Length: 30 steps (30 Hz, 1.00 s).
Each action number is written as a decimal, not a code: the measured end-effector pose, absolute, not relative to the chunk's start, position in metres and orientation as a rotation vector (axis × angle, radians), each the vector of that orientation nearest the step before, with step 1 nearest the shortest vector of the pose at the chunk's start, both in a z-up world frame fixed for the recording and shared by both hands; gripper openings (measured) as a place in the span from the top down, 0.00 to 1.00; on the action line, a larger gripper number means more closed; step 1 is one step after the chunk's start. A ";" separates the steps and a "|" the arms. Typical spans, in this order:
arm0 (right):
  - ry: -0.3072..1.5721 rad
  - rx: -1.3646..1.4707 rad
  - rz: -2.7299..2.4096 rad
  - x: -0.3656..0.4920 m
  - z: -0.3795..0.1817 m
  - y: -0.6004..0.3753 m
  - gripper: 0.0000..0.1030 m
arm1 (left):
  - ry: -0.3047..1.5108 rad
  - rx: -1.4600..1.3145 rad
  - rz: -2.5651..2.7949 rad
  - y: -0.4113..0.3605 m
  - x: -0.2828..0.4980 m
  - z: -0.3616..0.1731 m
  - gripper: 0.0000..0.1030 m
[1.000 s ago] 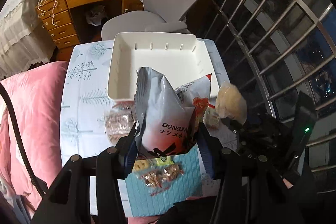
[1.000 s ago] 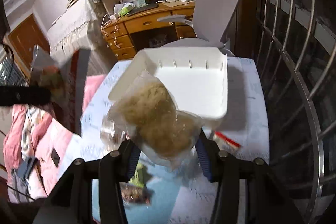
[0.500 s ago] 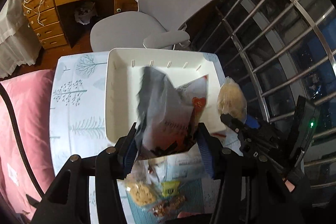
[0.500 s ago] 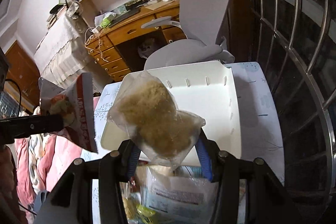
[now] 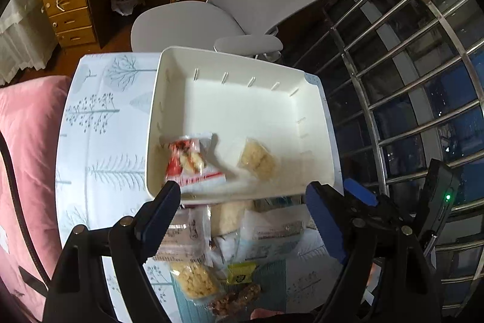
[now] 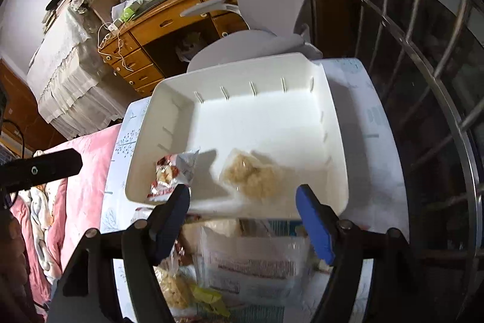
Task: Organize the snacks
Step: 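Lower both held snacks into the white box and open both grippers, then move the right gripper to the brown nut bag while the left approaches the yellow cracker bag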
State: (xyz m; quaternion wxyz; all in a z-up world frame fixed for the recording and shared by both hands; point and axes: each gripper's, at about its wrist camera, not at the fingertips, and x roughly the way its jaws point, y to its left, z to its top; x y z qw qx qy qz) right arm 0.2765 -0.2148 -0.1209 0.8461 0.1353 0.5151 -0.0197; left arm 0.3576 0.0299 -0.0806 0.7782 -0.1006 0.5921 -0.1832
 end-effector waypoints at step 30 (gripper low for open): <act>1.201 0.468 0.100 0.065 -0.151 -0.194 0.25 | 1.276 -0.265 -0.276 0.051 0.060 -0.092 0.19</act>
